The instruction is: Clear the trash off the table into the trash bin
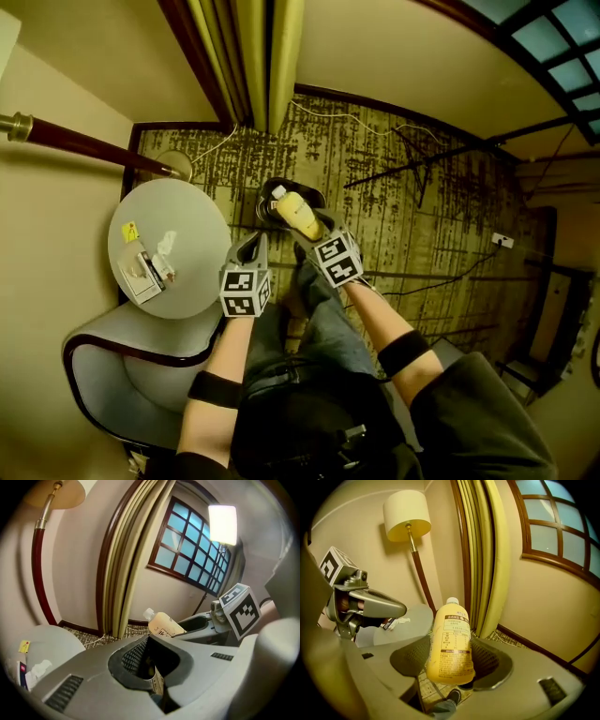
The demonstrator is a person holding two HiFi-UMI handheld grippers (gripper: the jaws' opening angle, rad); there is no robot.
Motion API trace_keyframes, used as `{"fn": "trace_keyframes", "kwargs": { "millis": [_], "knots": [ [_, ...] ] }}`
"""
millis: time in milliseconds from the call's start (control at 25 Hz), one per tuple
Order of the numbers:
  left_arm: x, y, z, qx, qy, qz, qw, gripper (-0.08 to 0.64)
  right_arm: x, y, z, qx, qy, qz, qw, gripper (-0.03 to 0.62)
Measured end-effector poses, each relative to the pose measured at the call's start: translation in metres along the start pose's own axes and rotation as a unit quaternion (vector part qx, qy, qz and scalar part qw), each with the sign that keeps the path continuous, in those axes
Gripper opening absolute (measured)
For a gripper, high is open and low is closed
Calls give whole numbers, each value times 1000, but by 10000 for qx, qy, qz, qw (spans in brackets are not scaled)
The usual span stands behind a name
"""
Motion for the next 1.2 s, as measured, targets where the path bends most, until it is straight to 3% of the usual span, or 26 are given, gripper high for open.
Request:
{"fn": "trace_keyframes", "kwargs": {
  "millis": [640,920,1200],
  "knots": [
    [235,107,56,-7,119,798,9967,0,261,142,-77,532,-233,748,9955,293],
    [302,164,88,-121,-76,942,9954,0,345,193,-93,423,-288,1005,9936,296],
    [321,194,101,-223,-119,1010,9946,0,396,213,-99,453,-118,1106,9928,285]
  ]
}}
Point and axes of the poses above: the fingertips, and each gripper's own axes: x forward along the fingers, z to its left, y out of its underside, the point moved 10 cm from there along -x, backward along the fingers, and after that the axes turned 7 degrees about z, right-handed, at the moved point
